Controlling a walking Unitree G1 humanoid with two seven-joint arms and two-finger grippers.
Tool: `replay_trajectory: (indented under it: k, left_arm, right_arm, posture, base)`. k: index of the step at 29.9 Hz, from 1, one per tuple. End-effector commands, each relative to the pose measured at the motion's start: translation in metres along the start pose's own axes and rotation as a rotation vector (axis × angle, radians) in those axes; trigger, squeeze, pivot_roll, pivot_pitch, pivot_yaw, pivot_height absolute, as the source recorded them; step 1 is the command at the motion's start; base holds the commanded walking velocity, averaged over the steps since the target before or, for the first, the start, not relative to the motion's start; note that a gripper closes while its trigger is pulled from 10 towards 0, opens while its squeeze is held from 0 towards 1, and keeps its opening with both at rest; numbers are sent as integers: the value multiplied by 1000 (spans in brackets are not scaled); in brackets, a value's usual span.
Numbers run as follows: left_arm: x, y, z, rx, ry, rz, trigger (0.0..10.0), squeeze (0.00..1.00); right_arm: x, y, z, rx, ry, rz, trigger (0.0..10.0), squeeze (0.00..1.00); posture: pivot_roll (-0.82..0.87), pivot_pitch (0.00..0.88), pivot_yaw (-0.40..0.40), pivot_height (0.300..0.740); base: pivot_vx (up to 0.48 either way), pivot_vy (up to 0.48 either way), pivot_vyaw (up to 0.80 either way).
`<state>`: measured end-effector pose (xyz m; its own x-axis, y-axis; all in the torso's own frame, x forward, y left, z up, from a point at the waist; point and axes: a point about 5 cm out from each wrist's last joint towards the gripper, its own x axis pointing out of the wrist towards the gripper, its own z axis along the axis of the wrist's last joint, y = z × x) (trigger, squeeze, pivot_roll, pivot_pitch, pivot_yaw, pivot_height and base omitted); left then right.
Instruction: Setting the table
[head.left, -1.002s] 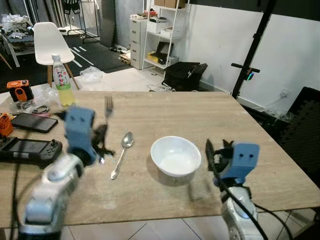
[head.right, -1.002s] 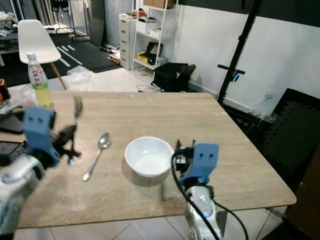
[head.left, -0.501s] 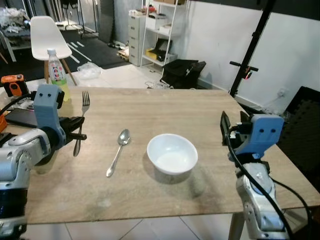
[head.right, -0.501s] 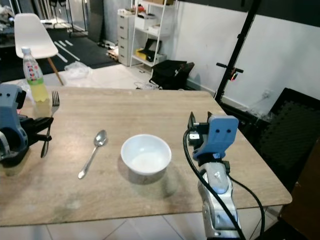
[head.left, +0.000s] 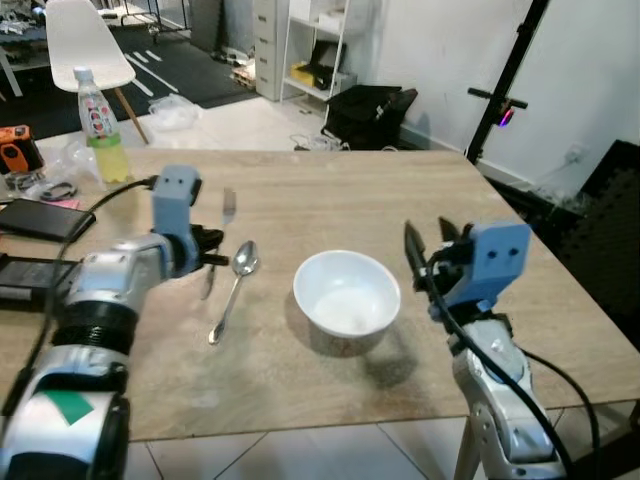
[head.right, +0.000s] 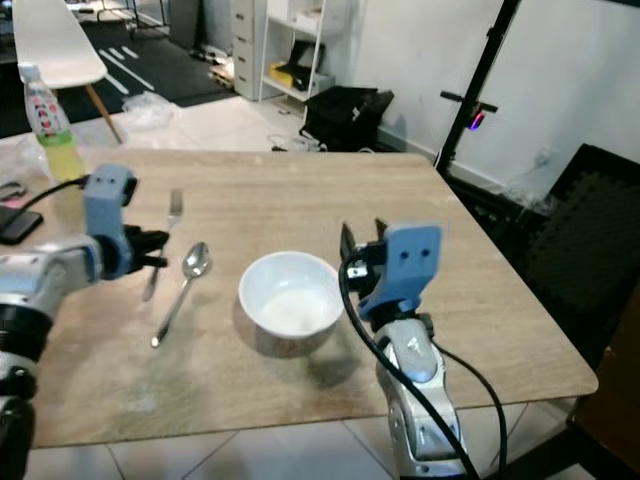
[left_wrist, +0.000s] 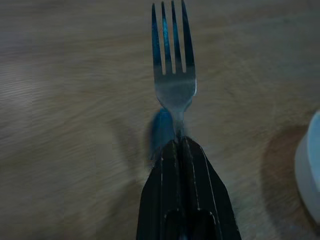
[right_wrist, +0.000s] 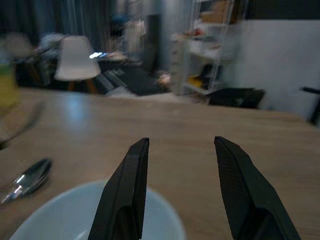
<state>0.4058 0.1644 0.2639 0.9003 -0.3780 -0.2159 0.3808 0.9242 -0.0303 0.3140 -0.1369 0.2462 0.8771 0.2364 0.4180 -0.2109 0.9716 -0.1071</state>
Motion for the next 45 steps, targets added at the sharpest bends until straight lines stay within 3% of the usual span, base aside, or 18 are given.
replay_trajectory:
  k: [1, 3, 4, 10, 13, 17, 21, 27, 36, 45]
  left_arm:
    - [3, -6, 3, 33, -10, 1, 10000, 0]
    - [5, -10, 6, 26, -22, 11, 10000, 0]
    - [6, -11, 7, 43, -26, 16, 10000, 0]
    - [3, -25, -4, -8, -10, -3, 10000, 0]
    - [5, -28, -8, -23, -10, 2, 10000, 0]
    - [14, -45, -17, -14, -18, 8, 10000, 0]
    - [18, -58, -22, 14, -17, -1, 10000, 0]
    - [17, -52, -27, 21, 37, 58, 10000, 0]
    - [15, -44, -41, -55, 172, -44, 10000, 0]
    - [18, -39, -41, -13, 196, -35, 10000, 0]
  right_arm:
    - [0, 6, 9, 16, -2, 108, 10000, 0]
    - [-3, 9, 13, 16, 37, 233, 10000, 0]
    - [-4, 7, 15, -30, 64, 276, 10000, 0]
    - [-5, -2, 27, -12, 143, 396, 10000, 0]
    - [-5, -1, 26, -4, 156, 418, 10000, 0]
    - [2, -2, 9, 98, 273, 354, 10000, 0]
    - [5, 4, 10, 154, 321, 395, 10000, 0]
    - [7, 6, 14, 129, 358, 440, 10000, 0]
    - [8, 10, 18, 144, 341, 447, 10000, 0]
    - [8, 12, 24, 164, 324, 451, 10000, 0]
  posture:
    - [145, 151, 15, 740]
    - [141, 150, 24, 740]
    - [134, 147, 28, 740]
    - [126, 136, 26, 740]
    - [125, 134, 20, 740]
    - [126, 128, -9, 740]
    - [115, 132, -26, 740]
    - [108, 139, -30, 740]
    - [131, 154, -21, 740]
    - [133, 159, -8, 740]
  base:
    - [0, 0, 0]
    - [0, 0, 0]
    - [0, 0, 0]
    - [0, 0, 0]
    - [0, 0, 0]
    - [0, 0, 0]
    - [0, 0, 0]
    - [0, 0, 0]
    - [0, 0, 0]
    - [0, 0, 0]
